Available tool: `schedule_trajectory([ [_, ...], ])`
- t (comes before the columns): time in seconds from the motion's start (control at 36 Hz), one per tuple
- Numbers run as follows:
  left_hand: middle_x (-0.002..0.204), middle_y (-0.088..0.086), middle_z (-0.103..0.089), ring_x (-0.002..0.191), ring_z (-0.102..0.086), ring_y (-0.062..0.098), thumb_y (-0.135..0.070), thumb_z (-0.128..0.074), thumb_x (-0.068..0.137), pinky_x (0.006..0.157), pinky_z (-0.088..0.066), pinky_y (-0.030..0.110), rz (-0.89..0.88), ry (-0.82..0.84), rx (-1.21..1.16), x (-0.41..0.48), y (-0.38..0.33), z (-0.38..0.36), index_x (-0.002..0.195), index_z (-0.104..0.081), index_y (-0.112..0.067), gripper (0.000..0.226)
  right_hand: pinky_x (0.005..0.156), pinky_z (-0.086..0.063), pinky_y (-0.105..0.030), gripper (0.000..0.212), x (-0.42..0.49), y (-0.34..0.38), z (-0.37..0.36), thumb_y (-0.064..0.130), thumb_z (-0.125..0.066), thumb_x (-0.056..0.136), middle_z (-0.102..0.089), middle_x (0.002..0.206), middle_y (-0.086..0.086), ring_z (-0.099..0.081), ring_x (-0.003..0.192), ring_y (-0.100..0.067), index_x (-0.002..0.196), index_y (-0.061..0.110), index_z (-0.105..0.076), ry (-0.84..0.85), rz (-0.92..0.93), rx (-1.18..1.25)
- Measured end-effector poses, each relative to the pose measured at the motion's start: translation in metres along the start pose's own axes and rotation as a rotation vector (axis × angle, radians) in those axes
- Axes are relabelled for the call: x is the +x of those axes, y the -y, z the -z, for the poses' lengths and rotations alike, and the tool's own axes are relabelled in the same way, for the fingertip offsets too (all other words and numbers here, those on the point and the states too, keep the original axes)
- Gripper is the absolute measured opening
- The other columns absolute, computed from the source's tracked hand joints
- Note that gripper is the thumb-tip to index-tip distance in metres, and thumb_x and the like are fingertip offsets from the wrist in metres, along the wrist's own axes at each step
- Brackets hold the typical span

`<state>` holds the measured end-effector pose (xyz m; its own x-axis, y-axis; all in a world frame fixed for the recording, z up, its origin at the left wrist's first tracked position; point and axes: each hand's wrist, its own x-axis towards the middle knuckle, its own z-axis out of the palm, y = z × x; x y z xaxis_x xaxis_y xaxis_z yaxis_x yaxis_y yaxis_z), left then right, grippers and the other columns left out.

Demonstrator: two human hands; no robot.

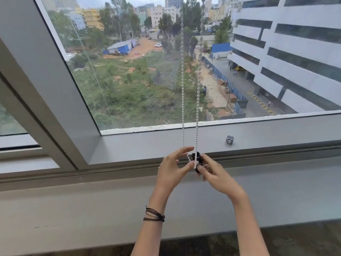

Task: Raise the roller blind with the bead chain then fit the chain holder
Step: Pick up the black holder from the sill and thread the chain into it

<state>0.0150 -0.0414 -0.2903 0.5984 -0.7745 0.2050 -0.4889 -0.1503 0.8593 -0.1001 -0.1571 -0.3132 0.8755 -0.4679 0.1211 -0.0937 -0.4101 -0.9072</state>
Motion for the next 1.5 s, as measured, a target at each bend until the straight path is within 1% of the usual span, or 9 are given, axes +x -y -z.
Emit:
schedule_trajectory([
  [0.08,0.111,-0.025,-0.066,0.104,-0.060,-0.009,-0.027,-0.073,0.081,0.092,-0.050,0.029,0.001,-0.004,-0.007,0.000,0.000,-0.001,0.113,-0.062,-0.041,0.037,0.062,-0.047,-0.022,0.017,0.000,0.001,-0.001,0.010,-0.047,0.095,-0.064,0.088,-0.011,-0.059,0.069,-0.005,0.110,0.016,-0.053,0.024,0.007,0.005],
  [0.19,0.112,-0.020,-0.068,0.105,-0.060,-0.007,-0.027,-0.073,0.081,0.093,-0.050,0.031,0.000,-0.017,-0.023,0.000,0.000,-0.002,0.115,-0.063,-0.037,0.037,0.062,-0.046,-0.019,0.022,0.001,0.000,-0.004,0.006,-0.046,0.095,-0.060,0.084,0.004,-0.058,0.069,-0.002,0.114,0.015,-0.051,0.042,0.002,0.023],
  [0.36,0.112,-0.025,-0.066,0.105,-0.059,-0.009,-0.029,-0.073,0.081,0.094,-0.049,0.031,0.001,-0.002,-0.008,0.001,-0.001,-0.001,0.115,-0.062,-0.039,0.037,0.064,-0.047,-0.018,0.025,0.000,-0.002,-0.007,0.007,-0.045,0.095,-0.057,0.083,0.013,-0.058,0.073,-0.002,0.107,0.028,-0.049,0.068,-0.014,0.046],
  [0.58,0.108,-0.031,-0.063,0.103,-0.059,-0.011,-0.027,-0.072,0.081,0.091,-0.048,0.025,-0.007,-0.001,-0.026,0.001,0.001,-0.001,0.112,-0.062,-0.041,0.036,0.070,-0.050,-0.028,0.025,0.001,-0.001,-0.012,0.007,-0.044,0.096,-0.059,0.088,0.001,-0.056,0.076,-0.009,0.116,0.020,-0.051,0.106,-0.030,0.063],
  [0.78,0.106,-0.032,-0.063,0.103,-0.060,-0.010,-0.024,-0.072,0.081,0.091,-0.047,0.020,-0.019,0.010,-0.054,0.002,0.000,-0.002,0.112,-0.062,-0.041,0.036,0.067,-0.050,-0.019,0.024,0.005,0.002,-0.013,0.005,-0.045,0.095,-0.062,0.101,-0.018,-0.059,0.076,-0.001,0.112,0.021,-0.051,0.086,0.017,0.089],
  [0.94,0.108,-0.027,-0.065,0.104,-0.059,-0.008,-0.038,-0.068,0.074,0.088,-0.044,0.010,-0.002,0.015,-0.101,0.000,-0.007,-0.001,0.106,-0.058,-0.049,0.036,0.072,-0.051,-0.024,0.030,0.004,0.005,-0.014,0.008,-0.045,0.096,-0.065,0.105,-0.010,-0.061,0.080,-0.003,0.120,0.025,-0.050,0.051,0.036,0.158],
  [1.08,0.107,-0.014,-0.070,0.103,-0.063,0.004,-0.032,-0.068,0.074,0.095,-0.049,0.026,-0.003,-0.045,-0.205,-0.003,-0.008,-0.007,0.111,-0.065,-0.030,0.037,0.072,-0.050,-0.019,0.032,0.005,0.007,-0.015,0.007,-0.045,0.096,-0.068,0.102,0.011,-0.062,0.083,-0.002,0.124,0.019,-0.049,-0.004,0.057,0.224],
  [1.31,0.102,-0.009,-0.072,0.097,-0.068,0.013,-0.023,-0.068,0.075,0.087,-0.055,0.048,0.022,-0.094,-0.318,-0.005,-0.012,-0.008,0.104,-0.066,-0.028,0.029,0.074,-0.053,-0.019,0.020,0.004,0.007,-0.015,0.010,-0.058,0.089,-0.069,0.093,0.014,-0.066,0.083,-0.005,0.099,0.027,-0.053,-0.107,0.102,0.349],
  [1.5,0.105,-0.003,-0.073,0.099,-0.068,0.010,-0.006,-0.068,0.080,0.093,-0.053,0.035,0.014,-0.068,-0.377,-0.005,-0.014,-0.008,0.106,-0.066,-0.020,0.030,0.071,-0.051,-0.012,0.021,0.002,0.010,-0.016,0.015,-0.061,0.086,-0.068,0.090,0.016,-0.065,0.084,-0.001,0.096,0.033,-0.057,-0.172,0.124,0.376],
])
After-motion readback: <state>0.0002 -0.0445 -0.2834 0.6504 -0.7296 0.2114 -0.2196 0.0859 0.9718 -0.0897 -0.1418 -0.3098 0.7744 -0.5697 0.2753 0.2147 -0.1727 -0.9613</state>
